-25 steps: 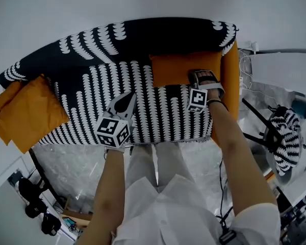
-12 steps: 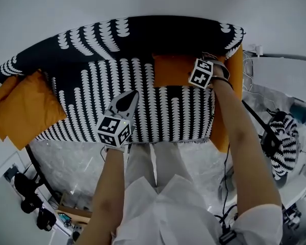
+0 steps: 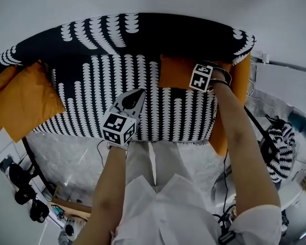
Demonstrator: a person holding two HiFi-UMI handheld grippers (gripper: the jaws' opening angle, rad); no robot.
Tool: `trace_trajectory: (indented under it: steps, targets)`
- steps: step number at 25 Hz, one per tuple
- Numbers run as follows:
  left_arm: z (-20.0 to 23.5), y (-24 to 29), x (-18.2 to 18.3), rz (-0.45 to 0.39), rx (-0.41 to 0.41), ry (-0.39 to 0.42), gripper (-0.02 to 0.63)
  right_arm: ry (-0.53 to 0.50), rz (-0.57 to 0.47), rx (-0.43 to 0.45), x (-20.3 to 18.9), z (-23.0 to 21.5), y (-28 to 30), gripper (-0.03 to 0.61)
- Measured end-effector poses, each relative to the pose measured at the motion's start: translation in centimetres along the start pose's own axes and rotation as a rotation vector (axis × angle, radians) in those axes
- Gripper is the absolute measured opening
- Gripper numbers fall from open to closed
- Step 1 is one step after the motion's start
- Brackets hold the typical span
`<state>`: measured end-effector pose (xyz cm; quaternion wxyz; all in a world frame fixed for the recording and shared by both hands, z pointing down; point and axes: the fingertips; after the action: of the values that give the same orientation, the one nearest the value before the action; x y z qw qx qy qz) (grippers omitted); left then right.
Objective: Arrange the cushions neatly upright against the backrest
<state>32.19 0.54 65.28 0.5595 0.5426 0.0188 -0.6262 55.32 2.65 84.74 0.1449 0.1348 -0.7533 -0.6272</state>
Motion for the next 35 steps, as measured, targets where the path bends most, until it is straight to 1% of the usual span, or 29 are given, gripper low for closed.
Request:
trace_trajectory:
  steps: [2, 4, 6, 8, 10, 12, 15, 16, 18, 22, 25, 26, 27, 31, 35]
  targets:
    - [-0.3, 0.0, 0.4, -0.007, -0.004, 0.001, 0.017, 0.002, -0.026, -0.066, -0.2, 0.1, -1.1, 0.179]
    - [-0.6, -0.3, 0.9, -0.011, -0.008, 0.005, 0.017, -0.012, -0.073, -0.137, 0.2, 0.5, -2.9, 0.155]
    - [-0.9, -0.5, 1.3, -0.016, -0.01, 0.009, 0.017, -0.025, -0.123, -0.224, 0.8, 0.4, -5.0, 0.146]
    - [-1.3, -0.6, 1.8, -0.024, -0.013, 0.012, 0.017, -0.049, -0.146, -0.33, 1.0, -0.4, -6.6, 0.143]
    - [-1.5, -0.5, 2.1, -0.029, -0.015, 0.015, 0.017, -0.057, -0.133, -0.396, 1.0, -1.1, -6.7, 0.143]
    - [-1.6, -0.3, 2.1, -0.027, -0.016, 0.016, 0.017, -0.053, -0.095, -0.413, 1.4, -1.1, -5.2, 0.146]
    - [-1.7, -0.1, 1.7, -0.02, -0.017, 0.016, 0.017, -0.077, 0.022, -0.444, 1.8, -1.0, -2.3, 0.159]
    - [-1.7, -0.1, 1.6, -0.019, -0.016, 0.015, 0.017, -0.068, 0.05, -0.456, 1.8, -1.3, -1.7, 0.144]
    - [-1.5, -0.3, 1.3, -0.02, -0.012, 0.011, 0.017, -0.009, 0.049, -0.447, 1.9, -2.0, -1.4, 0.155]
    - [-1.1, -1.0, 1.1, -0.023, 0.0, -0.008, 0.017, 0.109, -0.041, -0.368, 1.6, -1.7, -2.7, 0.192]
    - [-1.2, -1.5, 1.6, -0.03, 0.006, -0.007, 0.017, 0.168, -0.108, -0.342, 1.2, -1.3, -4.4, 0.199]
    - [-1.2, -1.6, 2.0, -0.036, 0.008, -0.005, 0.017, 0.203, -0.137, -0.336, 1.1, -1.4, -5.2, 0.201]
    - [-1.1, -1.8, 2.4, -0.042, 0.012, -0.002, 0.017, 0.252, -0.172, -0.331, 1.0, -1.6, -6.2, 0.201]
    - [-1.2, -3.1, 4.2, -0.063, 0.027, 0.014, 0.017, 0.514, -0.355, -0.294, 0.7, -1.6, -10.9, 0.202]
    - [-1.0, -5.7, 6.4, -0.087, 0.05, 0.032, 0.017, 0.686, -0.509, -0.258, 0.2, -0.3, -16.4, 0.201]
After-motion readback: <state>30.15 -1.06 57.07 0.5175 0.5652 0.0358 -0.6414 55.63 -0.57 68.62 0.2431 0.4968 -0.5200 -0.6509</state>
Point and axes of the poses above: the fingertips, and each gripper's own axes: y forward along the fingers, z to its left, x out of its top, and after that the axes turned 2 degrees about x, right-handed
